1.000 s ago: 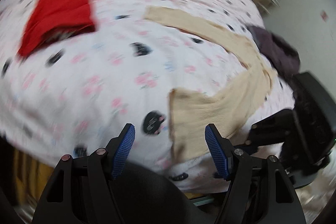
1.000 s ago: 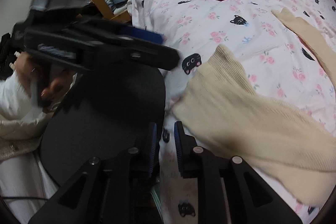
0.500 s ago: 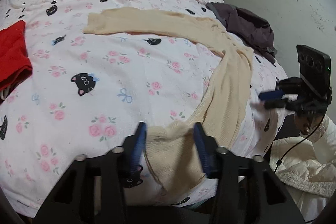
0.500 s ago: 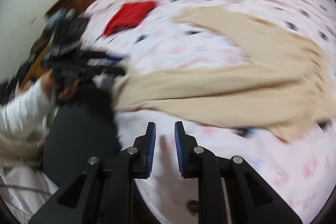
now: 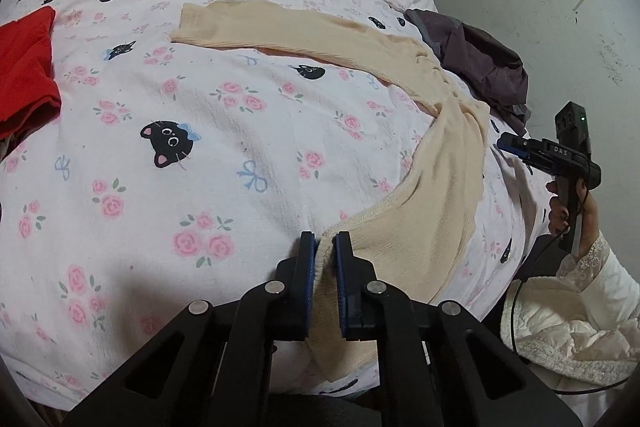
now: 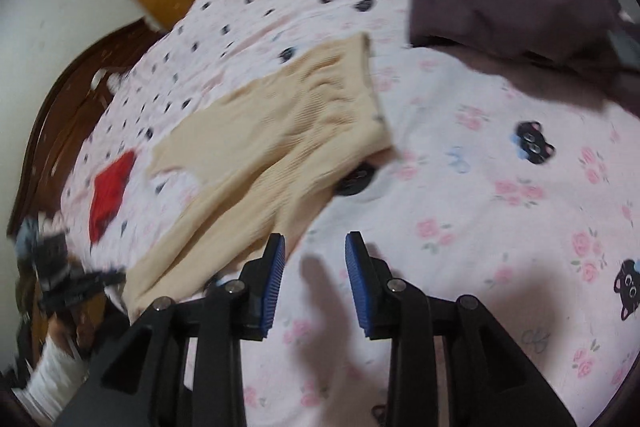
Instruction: Fold clothes
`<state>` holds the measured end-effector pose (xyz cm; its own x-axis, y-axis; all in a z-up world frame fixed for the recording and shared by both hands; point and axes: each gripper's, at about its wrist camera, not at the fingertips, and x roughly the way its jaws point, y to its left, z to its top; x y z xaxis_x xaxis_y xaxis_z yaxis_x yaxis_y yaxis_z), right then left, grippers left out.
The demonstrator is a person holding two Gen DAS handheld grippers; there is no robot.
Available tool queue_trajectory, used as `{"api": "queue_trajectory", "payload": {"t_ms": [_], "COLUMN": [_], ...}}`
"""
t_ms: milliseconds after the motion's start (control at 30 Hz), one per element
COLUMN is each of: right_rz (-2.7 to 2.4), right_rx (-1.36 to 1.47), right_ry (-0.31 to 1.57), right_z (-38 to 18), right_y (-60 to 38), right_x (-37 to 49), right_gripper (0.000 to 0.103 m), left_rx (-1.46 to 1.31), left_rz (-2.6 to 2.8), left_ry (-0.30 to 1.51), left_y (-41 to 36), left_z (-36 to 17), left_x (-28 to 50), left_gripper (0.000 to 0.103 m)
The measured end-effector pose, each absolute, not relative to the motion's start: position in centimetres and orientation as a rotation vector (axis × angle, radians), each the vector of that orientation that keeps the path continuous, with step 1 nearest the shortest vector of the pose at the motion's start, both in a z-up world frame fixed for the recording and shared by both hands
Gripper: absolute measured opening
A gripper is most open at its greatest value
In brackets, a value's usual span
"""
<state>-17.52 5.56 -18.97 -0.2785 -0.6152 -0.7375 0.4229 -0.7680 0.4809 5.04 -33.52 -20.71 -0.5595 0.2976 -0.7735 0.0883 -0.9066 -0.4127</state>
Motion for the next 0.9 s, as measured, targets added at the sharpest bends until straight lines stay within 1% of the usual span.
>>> {"api": "queue_trajectory", "payload": {"t_ms": [233,533,600,633,733,767,833,867,900], "right_rz": [-2.019,-1.926,-1.920,-1.916,-1.885,-1.870,-1.849,-1.848,-1.850], "right_rx": [1.373,1.414,1.419,1.421,1.412,1.401,1.384,1.380,1.370], "right_ry": [-0.560,-0.860,-0.912,-0.935,-0.965,-0.978,-0.999,-1.009,-1.033], "right_z": [-21.0,-23.7,-24.2,-24.4,-24.8,-24.7,-24.4,-24.3,-24.1], "right_y": [7.9,7.9,8.1,8.2,8.5,8.6,8.8,9.1,9.3], "right_x": [-20.5,-22.9,-23.2,-23.3,-23.4,-23.4,-23.3,-23.1,-23.0], "right_gripper": [0.034,0.033,0.026,0.018,0.014,0.015,0.019,0.032,0.041], "left_rx": [-1.397,-1.363,-1.355,-1.351,-1.345,-1.346,-1.352,-1.354,-1.356], "left_rz": [2.613,2.653,2.672,2.681,2.703,2.707,2.713,2.716,2.718], "left_ry": [-0.666,-0.730,-0.743,-0.750,-0.764,-0.767,-0.754,-0.750,-0.747], "left_y": [-33.9,-34.8,-35.3,-35.5,-36.4,-36.6,-36.8,-36.8,-36.9], "left_z": [-20.6,-20.2,-20.0,-19.9,-19.6,-19.6,-19.5,-19.4,-19.4], "left_x": [5.3,5.7,5.8,5.9,5.7,5.5,5.2,5.1,5.0], "left_gripper": [0.007,0.007,0.007,0.007,0.007,0.007,0.007,0.007,0.007]}}
